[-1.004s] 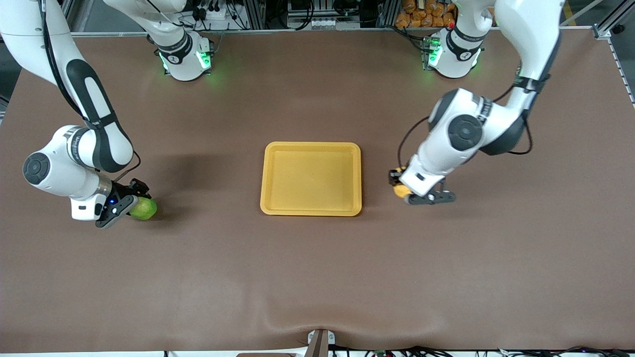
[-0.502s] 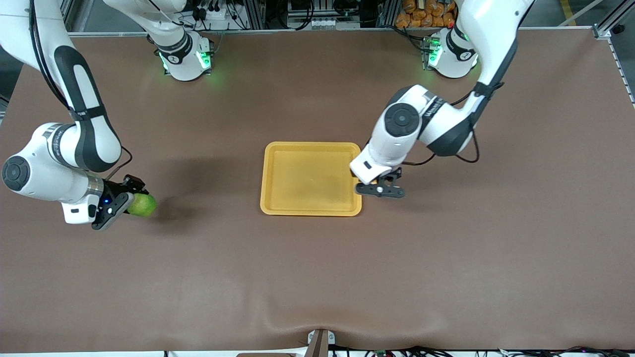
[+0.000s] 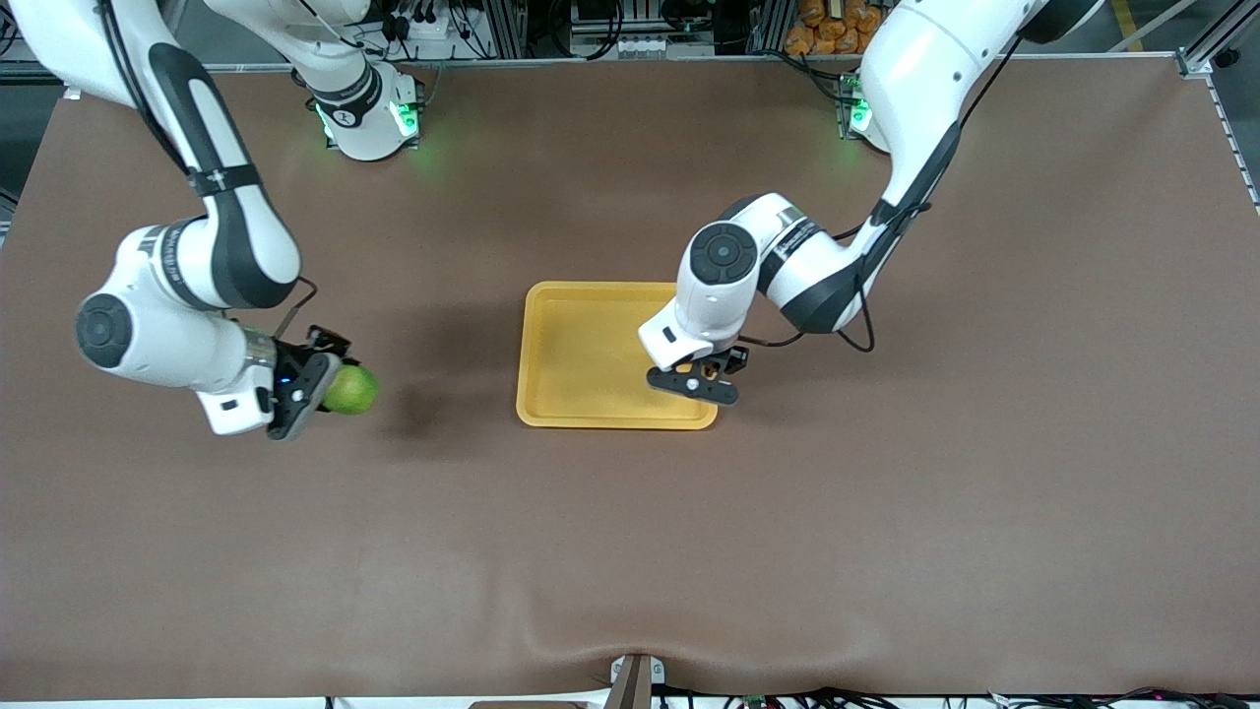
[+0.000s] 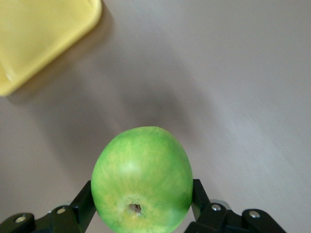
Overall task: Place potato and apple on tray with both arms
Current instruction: 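Carry the potato over the tray with the left gripper, then open the left gripper over the tray while the right gripper carries the apple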
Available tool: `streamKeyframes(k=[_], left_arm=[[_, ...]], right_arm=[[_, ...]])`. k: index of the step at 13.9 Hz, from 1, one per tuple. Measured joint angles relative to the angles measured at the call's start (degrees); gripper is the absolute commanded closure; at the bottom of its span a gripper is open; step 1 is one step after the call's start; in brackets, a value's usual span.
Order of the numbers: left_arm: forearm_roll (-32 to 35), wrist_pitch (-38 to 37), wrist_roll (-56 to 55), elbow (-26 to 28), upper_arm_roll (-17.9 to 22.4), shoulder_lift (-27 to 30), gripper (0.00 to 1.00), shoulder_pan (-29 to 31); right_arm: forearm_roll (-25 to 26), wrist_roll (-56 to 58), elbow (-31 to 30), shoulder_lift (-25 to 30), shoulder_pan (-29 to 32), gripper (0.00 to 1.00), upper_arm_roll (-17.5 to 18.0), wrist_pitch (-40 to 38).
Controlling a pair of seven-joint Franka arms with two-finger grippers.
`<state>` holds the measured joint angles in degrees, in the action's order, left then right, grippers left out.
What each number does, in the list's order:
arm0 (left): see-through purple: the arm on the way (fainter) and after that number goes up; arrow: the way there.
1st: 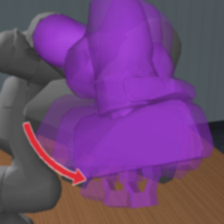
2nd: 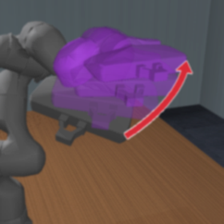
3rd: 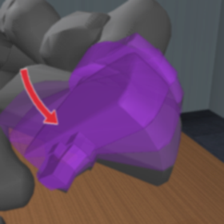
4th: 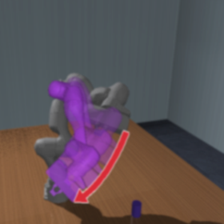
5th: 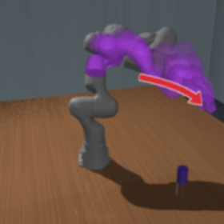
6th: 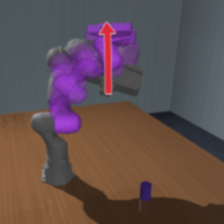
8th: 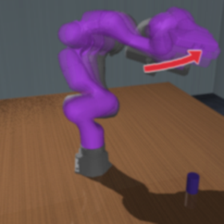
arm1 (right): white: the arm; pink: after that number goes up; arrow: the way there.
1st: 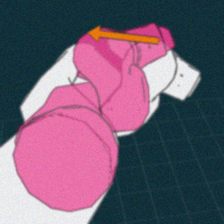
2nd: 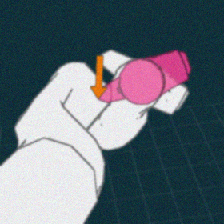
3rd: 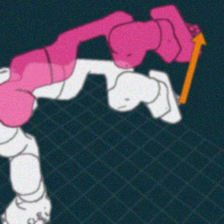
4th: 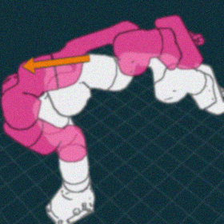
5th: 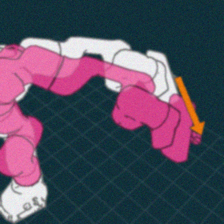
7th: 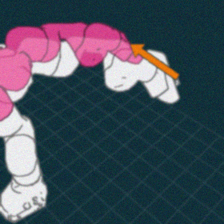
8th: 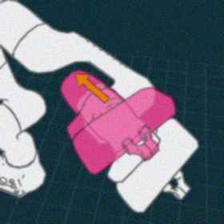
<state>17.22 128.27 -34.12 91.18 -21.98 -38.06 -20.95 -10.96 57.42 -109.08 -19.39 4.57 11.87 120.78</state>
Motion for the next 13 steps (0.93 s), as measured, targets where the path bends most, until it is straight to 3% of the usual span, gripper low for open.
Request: streamKeyframes(k=[4,8,12,13], left_arm=[[0.07,0.01,-0.52,-2.71,3.28,-4.34,1.00,-3.26],[0.12,0.02,-3.96,-3.55,3.96,-6.47,1.00,-4.07],[0.12,0.02,-6.40,-3.73,4.12,-7.02,0.71,-4.17],[0.12,0.02,-6.49,-3.73,4.14,-7.15,0.32,-4.19]], right_arm=[[-4.75,-0.23,-0.66,-0.06,-3.37,1.00,1.30,2.53],[-10.61,-0.30,-4.27,-0.63,-8.55,1.00,1.45,11.70],[-10.74,-0.49,-4.91,-0.69,-13.09,1.00,1.53,12.70],[-10.77,-0.51,-4.96,-0.85,-14.35,1.00,1.54,13.07]])
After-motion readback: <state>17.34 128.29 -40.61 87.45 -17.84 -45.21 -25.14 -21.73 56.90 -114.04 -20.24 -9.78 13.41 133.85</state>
